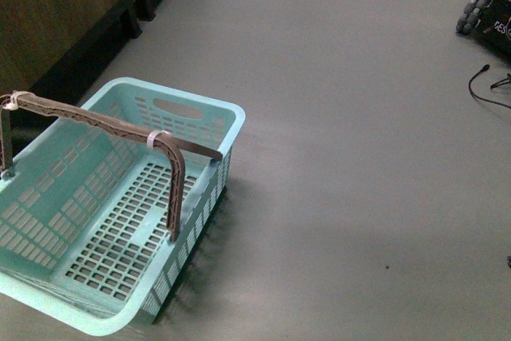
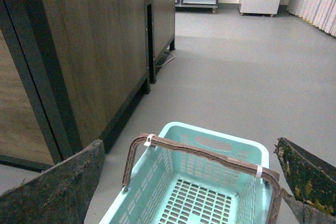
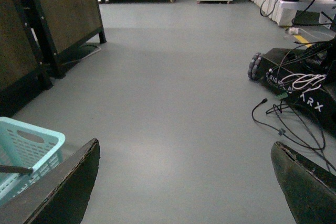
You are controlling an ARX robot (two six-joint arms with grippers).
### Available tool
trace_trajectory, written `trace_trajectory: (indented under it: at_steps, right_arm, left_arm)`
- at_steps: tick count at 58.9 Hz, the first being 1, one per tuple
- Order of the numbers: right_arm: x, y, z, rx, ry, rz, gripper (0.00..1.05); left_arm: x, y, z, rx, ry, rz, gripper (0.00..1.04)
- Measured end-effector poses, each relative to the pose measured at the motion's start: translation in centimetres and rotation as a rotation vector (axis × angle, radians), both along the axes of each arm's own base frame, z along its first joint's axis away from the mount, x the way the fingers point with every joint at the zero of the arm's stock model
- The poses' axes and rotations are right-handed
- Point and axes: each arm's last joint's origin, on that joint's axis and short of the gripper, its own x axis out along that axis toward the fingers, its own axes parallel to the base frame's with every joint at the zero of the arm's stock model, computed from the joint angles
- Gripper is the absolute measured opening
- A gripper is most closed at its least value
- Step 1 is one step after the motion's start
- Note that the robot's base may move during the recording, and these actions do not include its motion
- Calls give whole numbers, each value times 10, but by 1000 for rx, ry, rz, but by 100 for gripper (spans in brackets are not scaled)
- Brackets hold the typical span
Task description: Pick lemon and mango into basket
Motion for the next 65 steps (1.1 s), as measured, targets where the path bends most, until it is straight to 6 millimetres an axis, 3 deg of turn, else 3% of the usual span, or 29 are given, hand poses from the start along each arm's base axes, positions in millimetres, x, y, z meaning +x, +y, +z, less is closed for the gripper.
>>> trace_trajectory:
  at_steps: [39, 48, 54, 65]
  right_arm:
    - [0, 0, 0, 0, 0, 0, 96]
    - [0, 0, 0, 0, 0, 1, 96]
    - [0, 0, 0, 0, 0, 0, 96]
    - [0, 0, 0, 0, 0, 0, 96]
  left_arm:
    - [0, 0, 0, -5, 4, 3, 98]
    - [6, -2, -3, -296, 502, 140, 98]
    - [15, -4, -9, -520, 574, 182, 98]
    - [43, -6, -10, -764, 567, 214, 98]
